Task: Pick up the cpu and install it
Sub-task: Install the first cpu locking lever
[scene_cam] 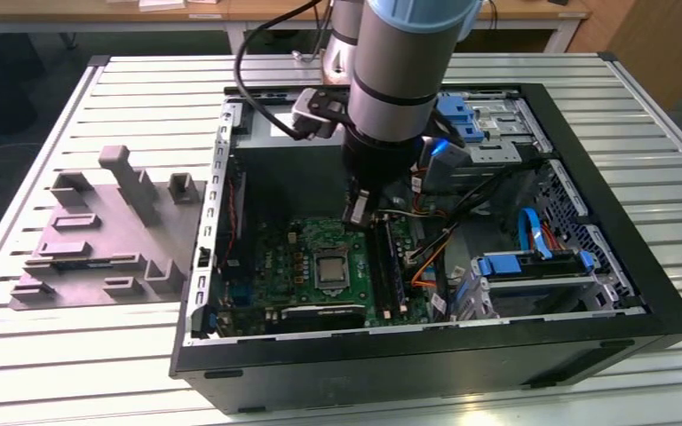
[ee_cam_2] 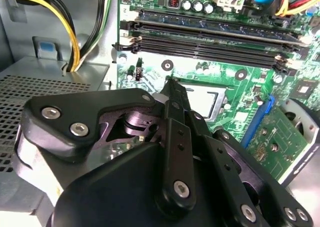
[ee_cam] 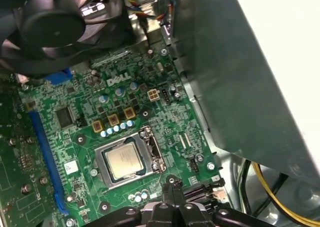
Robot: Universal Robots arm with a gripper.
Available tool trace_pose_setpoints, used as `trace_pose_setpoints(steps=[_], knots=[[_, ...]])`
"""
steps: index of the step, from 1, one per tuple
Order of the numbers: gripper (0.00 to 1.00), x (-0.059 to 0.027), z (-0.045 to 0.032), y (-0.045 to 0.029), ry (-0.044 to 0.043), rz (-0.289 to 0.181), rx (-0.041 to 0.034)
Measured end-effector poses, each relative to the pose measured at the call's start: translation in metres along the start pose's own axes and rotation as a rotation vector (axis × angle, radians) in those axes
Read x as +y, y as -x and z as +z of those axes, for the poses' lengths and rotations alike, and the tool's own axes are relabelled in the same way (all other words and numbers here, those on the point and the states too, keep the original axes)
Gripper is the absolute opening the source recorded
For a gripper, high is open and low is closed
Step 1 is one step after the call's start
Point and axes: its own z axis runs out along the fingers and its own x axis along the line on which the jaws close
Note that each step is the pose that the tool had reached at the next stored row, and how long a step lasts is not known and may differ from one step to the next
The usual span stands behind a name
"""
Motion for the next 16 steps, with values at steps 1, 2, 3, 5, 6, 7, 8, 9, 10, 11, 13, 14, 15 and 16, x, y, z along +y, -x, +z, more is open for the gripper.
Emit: trace_pose_setpoints(steps=[1, 2, 3, 5, 6, 7, 8, 9, 10, 11, 13, 14, 15, 16], knots=[[0.11, -0.0002, 0.0006, -0.0003, -0.0003, -0.010, 0.0011], [0.11, -0.0004, 0.0012, -0.0006, -0.0005, -0.020, 0.0021], [0.11, -0.0007, 0.0017, -0.0011, -0.0006, -0.027, 0.0027], [0.11, -0.0012, 0.0020, -0.0021, -0.0008, -0.033, 0.0030], [0.11, -0.0015, 0.0020, -0.0030, -0.0009, -0.035, 0.0032], [0.11, -0.0019, 0.0021, -0.0039, -0.0009, -0.038, 0.0036], [0.11, -0.0022, 0.0022, -0.0050, -0.0010, -0.042, 0.0037], [0.11, -0.0023, 0.0023, -0.0062, -0.0011, -0.045, 0.0041], [0.11, -0.0022, 0.0024, -0.0075, -0.0012, -0.049, 0.0043], [0.11, -0.0021, 0.0024, -0.0085, -0.0013, -0.054, 0.0049], [0.11, -0.0019, 0.0028, -0.0097, -0.0015, -0.065, 0.0058], [0.11, -0.0019, 0.0031, -0.0099, -0.0018, -0.073, 0.0063], [0.11, -0.0020, 0.0033, -0.0101, -0.0021, -0.085, 0.0072], [0.11, -0.0020, 0.0036, -0.0102, -0.0026, -0.098, 0.0083]])
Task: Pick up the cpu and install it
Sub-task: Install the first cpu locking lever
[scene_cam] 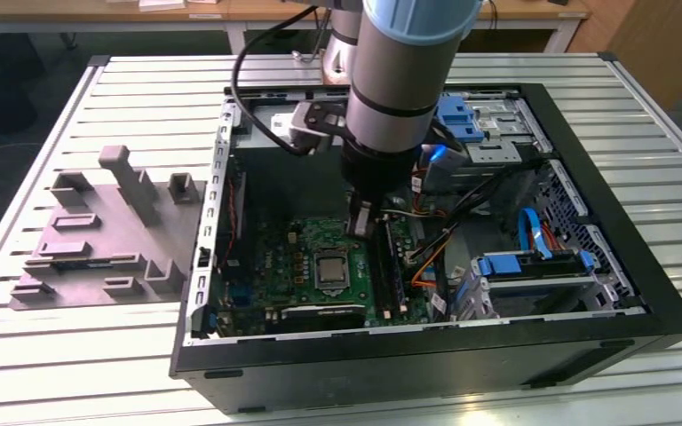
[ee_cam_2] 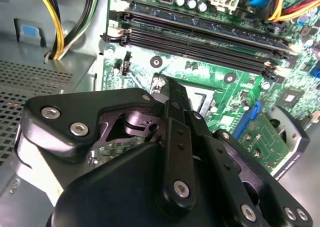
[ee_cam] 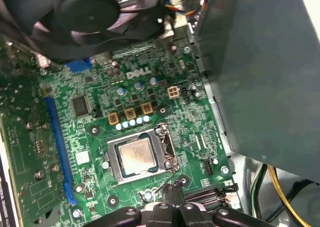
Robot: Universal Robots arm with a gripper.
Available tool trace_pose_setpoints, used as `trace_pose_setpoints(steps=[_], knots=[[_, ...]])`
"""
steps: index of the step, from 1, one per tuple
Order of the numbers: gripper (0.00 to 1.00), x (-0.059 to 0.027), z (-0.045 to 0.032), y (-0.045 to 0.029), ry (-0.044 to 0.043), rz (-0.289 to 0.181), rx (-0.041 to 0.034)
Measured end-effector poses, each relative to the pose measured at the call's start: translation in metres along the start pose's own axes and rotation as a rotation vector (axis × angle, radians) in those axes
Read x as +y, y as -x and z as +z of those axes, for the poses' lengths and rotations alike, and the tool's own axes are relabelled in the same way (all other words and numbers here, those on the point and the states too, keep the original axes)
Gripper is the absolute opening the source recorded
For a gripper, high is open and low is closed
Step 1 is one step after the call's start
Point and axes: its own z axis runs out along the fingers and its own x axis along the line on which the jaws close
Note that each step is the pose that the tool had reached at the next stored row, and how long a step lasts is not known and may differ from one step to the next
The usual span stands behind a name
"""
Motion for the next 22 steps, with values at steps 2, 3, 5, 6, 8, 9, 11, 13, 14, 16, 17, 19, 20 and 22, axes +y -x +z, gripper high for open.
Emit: trace_pose_setpoints(steps=[2, 3, 5, 6, 8, 9, 11, 13, 14, 16, 17, 19, 20, 22], knots=[[0.11, -0.0001, 0.0004, -0.0004, -0.0009, -0.022, 0.0018], [0.11, 0.0002, 0.0005, -0.0009, -0.0012, -0.028, 0.0024], [0.11, 0.0016, 0.0008, -0.0020, -0.0015, -0.035, 0.0027], [0.11, 0.0024, 0.0009, -0.0027, -0.0020, -0.038, 0.0029], [0.11, 0.0033, 0.0012, -0.0045, -0.0039, -0.046, 0.0031], [0.11, 0.0032, 0.0013, -0.0048, -0.0050, -0.054, 0.0035], [0.11, 0.0031, 0.0016, -0.0050, -0.0075, -0.077, 0.0049], [0.11, 0.0030, 0.0019, -0.0056, -0.0109, -0.095, 0.0055], [0.11, 0.0030, 0.0019, -0.0061, -0.0113, -0.100, 0.0061], [0.11, 0.0030, 0.0020, -0.0066, -0.0122, -0.108, 0.0091], [0.11, 0.0030, 0.0021, -0.0066, -0.0132, -0.113, 0.0132], [0.11, 0.0030, 0.0022, -0.0067, -0.0157, -0.123, 0.0235], [0.11, 0.0030, 0.0024, -0.0067, -0.0169, -0.129, 0.0283], [0.11, 0.0030, 0.0028, -0.0067, -0.0191, -0.139, 0.0376]])
